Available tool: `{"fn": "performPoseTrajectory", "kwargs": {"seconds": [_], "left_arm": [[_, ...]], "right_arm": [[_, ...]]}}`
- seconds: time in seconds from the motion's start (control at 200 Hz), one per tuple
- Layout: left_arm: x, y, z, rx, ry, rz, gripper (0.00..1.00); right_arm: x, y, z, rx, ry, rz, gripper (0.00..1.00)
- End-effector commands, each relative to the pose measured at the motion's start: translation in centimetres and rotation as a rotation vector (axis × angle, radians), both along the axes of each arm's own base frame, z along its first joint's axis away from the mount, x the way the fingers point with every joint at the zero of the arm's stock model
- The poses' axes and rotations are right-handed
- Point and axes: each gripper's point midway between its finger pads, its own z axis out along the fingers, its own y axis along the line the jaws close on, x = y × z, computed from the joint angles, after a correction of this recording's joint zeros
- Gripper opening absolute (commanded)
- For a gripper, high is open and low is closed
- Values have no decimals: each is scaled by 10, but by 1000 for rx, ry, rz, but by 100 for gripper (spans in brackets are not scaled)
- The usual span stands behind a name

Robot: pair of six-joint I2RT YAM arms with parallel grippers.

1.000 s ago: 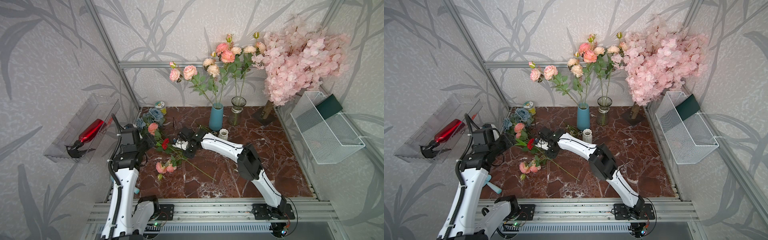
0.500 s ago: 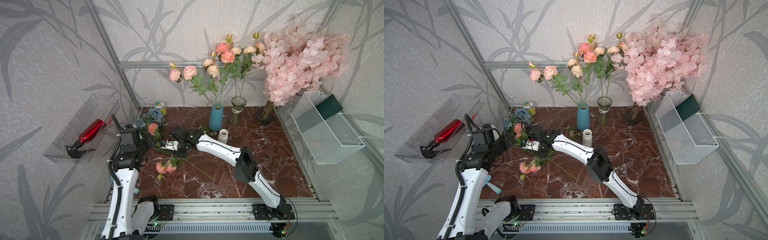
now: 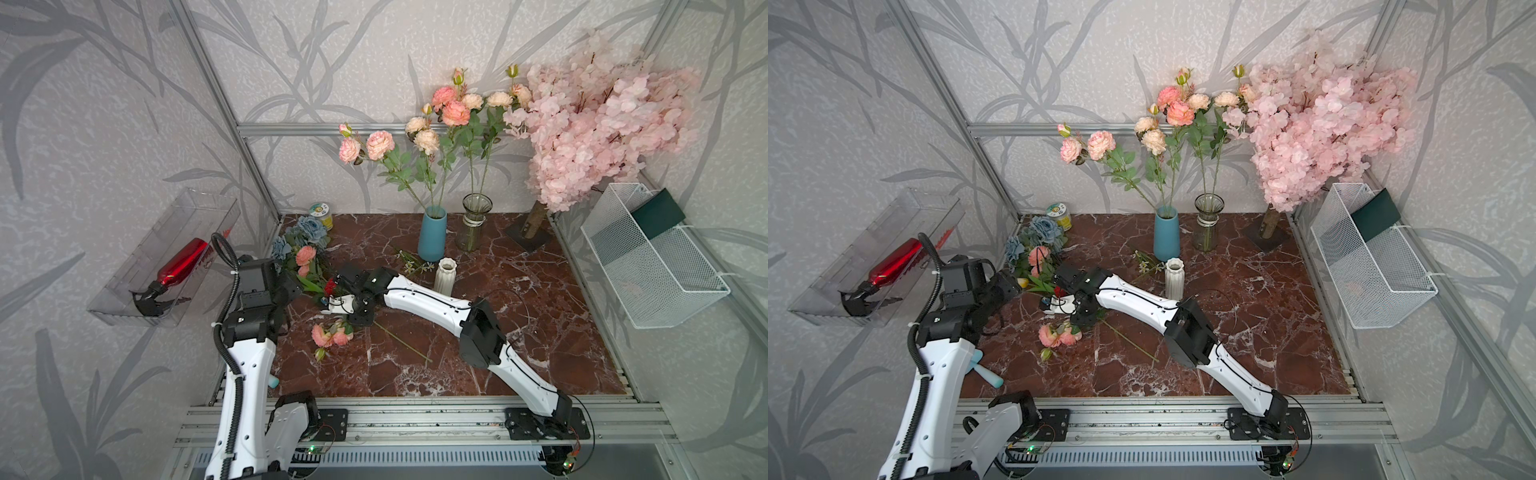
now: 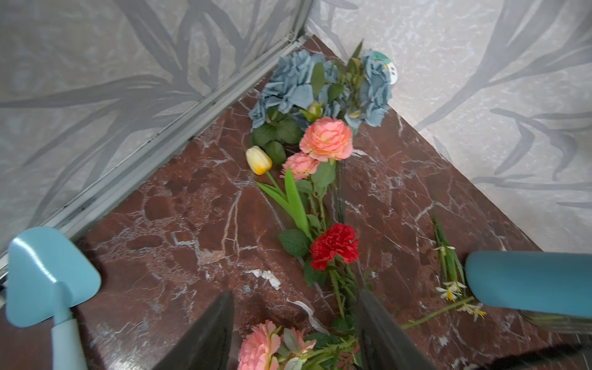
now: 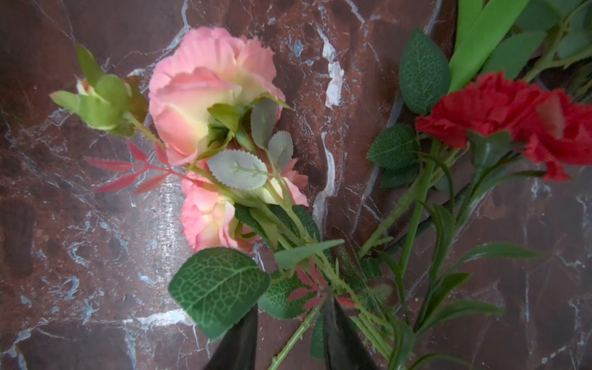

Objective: Place the pink flowers into the vase
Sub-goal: Pick up the flower at the center of the board.

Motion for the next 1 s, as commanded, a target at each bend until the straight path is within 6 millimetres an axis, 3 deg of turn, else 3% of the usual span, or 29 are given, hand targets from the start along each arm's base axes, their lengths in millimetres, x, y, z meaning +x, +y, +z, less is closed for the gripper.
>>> {"fn": "performPoseTrajectory", "kwargs": {"seconds": [0.0, 0.485, 0.56, 0.645, 0.76, 0.995], "left_arm": [[-11, 18, 7, 29, 15, 104, 61], [-5, 21, 0, -34, 12, 105, 61], [-4, 20, -1, -37, 11, 103, 61], [-5, 20, -1, -37, 10, 102, 61], [-6, 22, -1, -34, 12, 109, 61], [-8, 23, 1, -27, 12, 118, 61]], "right_arm": [[2, 1, -13, -26, -4, 16, 35], [11, 11, -51, -58, -16, 28, 34], [13, 11, -56, -63, -19, 24, 30], [12, 12, -58, -62, -14, 23, 15], [11, 14, -55, -47, -2, 11, 0], [12, 15, -30, 3, 13, -21, 0]]}}
